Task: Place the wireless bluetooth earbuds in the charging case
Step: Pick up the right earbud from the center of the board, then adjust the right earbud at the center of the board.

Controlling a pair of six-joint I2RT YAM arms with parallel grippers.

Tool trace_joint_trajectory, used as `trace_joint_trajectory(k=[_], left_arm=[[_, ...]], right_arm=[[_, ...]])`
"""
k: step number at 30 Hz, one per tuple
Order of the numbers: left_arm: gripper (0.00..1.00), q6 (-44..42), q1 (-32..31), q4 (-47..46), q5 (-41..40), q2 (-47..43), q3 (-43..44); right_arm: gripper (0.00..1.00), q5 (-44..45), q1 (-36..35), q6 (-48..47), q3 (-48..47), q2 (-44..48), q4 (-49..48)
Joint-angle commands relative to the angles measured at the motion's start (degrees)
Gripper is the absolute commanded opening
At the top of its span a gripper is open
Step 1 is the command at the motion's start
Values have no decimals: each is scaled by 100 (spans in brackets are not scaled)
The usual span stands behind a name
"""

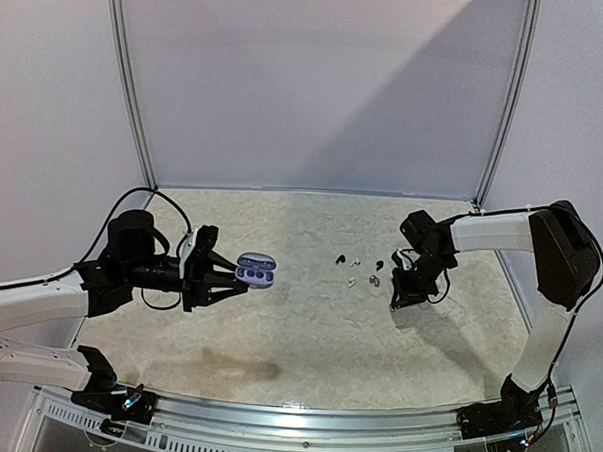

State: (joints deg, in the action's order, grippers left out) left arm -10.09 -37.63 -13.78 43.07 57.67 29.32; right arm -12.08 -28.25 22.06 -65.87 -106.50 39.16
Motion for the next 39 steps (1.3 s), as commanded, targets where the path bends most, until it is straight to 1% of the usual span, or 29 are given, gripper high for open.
trace_joint_trajectory(k=[1,10,15,18,20,23,26,29,33,35,37,39], left_arm=[[0,-28,-25,-25,-62,-63,-20],[0,-3,-34,-106,-136,-93,-58],[0,101,-34,-219,-340,-102,-91],[0,367,-34,-450,-616,-70,-131],[0,676,-41,-626,-871,-42,-162],[0,1106,-47,-876,-1183,-7,-218],[0,1253,-62,-959,-1310,16,-252],[0,1272,-61,-905,-1469,-7,-247],[0,1289,-61,-919,-1562,14,-221],[0,1302,-61,-961,-1565,26,-239],[0,1312,-61,-992,-1552,19,-272],[0,1316,-61,-987,-1547,1,-282]], right_arm=[[14,127,-80,85,80,142,127],[10,209,-185,79,36,166,174],[8,500,-328,120,-169,278,279],[7,956,-543,153,-429,547,315],[5,1401,-736,186,-639,749,302],[6,2005,-1204,197,-767,1158,-54],[6,2428,-1448,212,-714,1408,-273],[5,2984,-1615,646,-656,1421,37],[5,3220,-1853,1588,-498,1367,452],[5,3158,-1910,2247,-372,1269,719],[5,2970,-1963,2909,-119,1217,713],[5,2763,-2005,3298,172,1169,625]])
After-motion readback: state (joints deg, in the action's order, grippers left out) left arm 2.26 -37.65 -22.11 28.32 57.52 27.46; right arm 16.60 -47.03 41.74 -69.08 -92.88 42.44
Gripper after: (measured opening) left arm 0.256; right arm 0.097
